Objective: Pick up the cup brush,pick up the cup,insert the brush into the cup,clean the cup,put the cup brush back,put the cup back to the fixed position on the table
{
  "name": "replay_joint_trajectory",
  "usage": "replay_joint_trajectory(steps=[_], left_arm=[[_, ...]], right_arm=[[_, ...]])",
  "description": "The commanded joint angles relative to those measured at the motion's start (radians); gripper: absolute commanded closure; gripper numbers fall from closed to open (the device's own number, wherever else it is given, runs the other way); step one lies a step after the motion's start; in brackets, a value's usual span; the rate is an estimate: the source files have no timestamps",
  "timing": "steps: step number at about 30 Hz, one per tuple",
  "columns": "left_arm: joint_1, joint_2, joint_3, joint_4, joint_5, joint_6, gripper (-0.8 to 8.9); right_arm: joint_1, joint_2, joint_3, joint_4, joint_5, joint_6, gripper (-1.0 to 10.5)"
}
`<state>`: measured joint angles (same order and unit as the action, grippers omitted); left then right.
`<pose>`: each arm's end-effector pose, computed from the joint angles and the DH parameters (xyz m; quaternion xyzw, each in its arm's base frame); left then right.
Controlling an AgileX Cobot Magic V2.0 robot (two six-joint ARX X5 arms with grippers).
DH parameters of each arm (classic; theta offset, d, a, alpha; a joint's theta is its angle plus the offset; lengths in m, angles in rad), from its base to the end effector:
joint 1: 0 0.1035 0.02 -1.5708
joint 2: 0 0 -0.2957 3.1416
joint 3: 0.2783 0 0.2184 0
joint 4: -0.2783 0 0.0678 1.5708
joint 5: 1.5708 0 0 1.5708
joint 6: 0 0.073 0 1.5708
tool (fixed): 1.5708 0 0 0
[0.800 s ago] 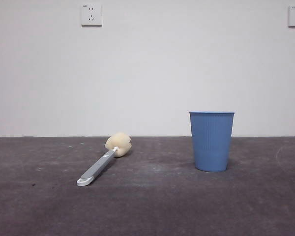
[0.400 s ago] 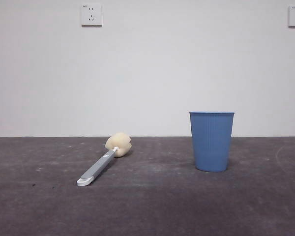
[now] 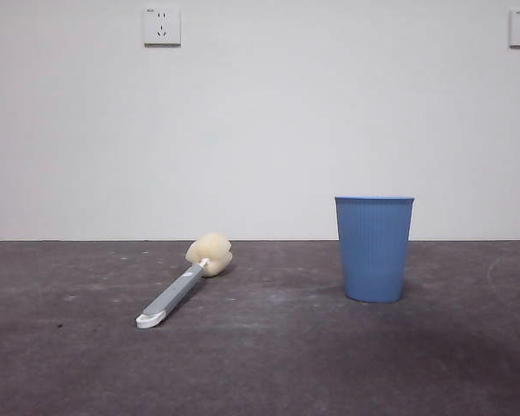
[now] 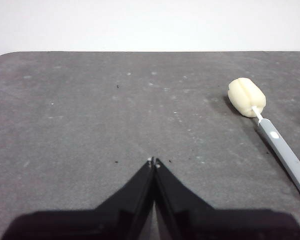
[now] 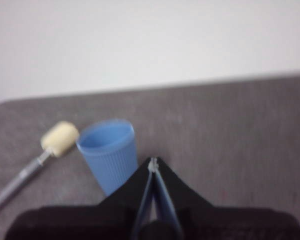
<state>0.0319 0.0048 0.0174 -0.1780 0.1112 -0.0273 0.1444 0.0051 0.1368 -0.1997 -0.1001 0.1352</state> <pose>0.0722 -0.0058 0.1445 -0.0195 0.0829 -0.0384 0.9956 0.0630 0.0165 0.1825 0.0663 0.0421 0.1193 0.9897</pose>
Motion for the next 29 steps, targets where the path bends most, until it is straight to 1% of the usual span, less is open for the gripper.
replay_joint_trajectory(steps=[1, 7, 9, 11, 12, 15, 17, 29], left_arm=[[0.002, -0.003, -0.013, 0.004, -0.002, -0.006, 8.17], [0.002, -0.003, -0.013, 0.004, -0.002, -0.006, 8.17], [0.002, -0.003, -0.013, 0.004, -0.002, -0.006, 8.17], [0.002, -0.003, -0.013, 0.004, -0.002, -0.006, 8.17], [0.002, -0.003, -0.013, 0.004, -0.002, -0.006, 8.17], [0.002, -0.003, -0.013, 0.004, -0.002, -0.006, 8.17], [0.002, -0.003, -0.013, 0.004, -0.002, -0.006, 8.17], [0.002, -0.003, -0.013, 0.004, -0.002, -0.006, 8.17]], right_arm=[[0.001, -0.003, -0.057, 0.024, 0.003, 0.048, 9.5], [0.001, -0.003, -0.132, 0.019, 0.008, 0.050, 9.5], [0.000, -0.003, -0.132, 0.024, 0.030, 0.043, 9.5], [0.000, -0.004, -0.132, 0.018, 0.071, 0.051, 9.5], [-0.001, -0.004, -0.132, 0.018, 0.076, 0.051, 9.5], [-0.001, -0.004, -0.132, 0.018, 0.071, 0.053, 9.5], [-0.001, -0.004, -0.132, 0.019, 0.055, 0.085, 9.5], [0.000, -0.002, -0.131, 0.020, 0.054, 0.084, 9.5]])
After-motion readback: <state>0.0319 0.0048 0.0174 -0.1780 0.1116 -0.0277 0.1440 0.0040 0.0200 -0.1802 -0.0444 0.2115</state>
